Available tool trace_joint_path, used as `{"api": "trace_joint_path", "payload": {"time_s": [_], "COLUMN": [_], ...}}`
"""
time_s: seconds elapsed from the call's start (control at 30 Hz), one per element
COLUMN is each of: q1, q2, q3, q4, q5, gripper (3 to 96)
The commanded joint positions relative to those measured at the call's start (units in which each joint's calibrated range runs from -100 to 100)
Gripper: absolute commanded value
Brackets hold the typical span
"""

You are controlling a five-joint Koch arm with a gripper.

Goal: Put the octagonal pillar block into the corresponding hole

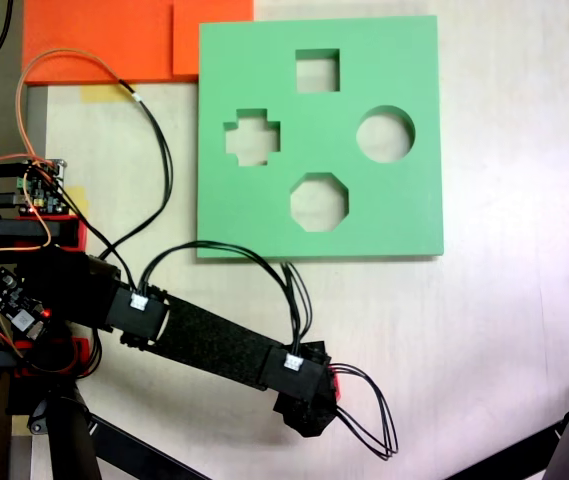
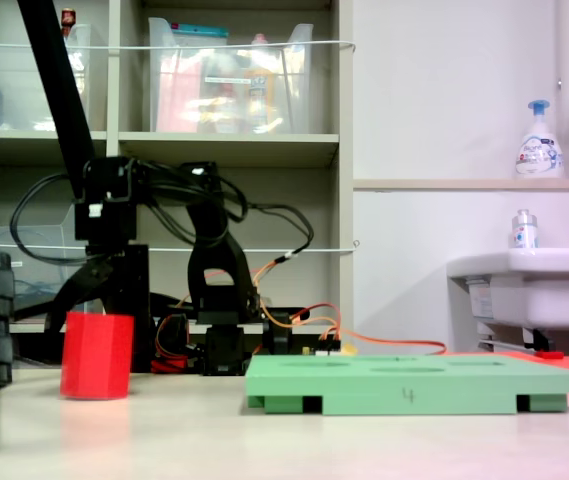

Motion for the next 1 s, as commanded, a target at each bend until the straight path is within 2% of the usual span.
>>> {"api": "trace_joint_path", "payload": {"time_s": [0.03,0.27,0.43,0.77,0.87,1.0], "q1": [-0.5,-0.3,2.3,15.0,21.3,24.4], "q2": [-3.0,-11.0,-20.9,-36.7,-34.6,-29.9], "q3": [-1.6,-1.9,-1.9,-1.9,0.4,4.2], "q4": [-2.2,-2.2,-2.2,-2.2,-2.2,-2.2], "q5": [-0.2,1.3,3.8,19.0,25.5,27.9], "gripper": [28.6,25.0,25.0,25.3,25.3,25.3]}}
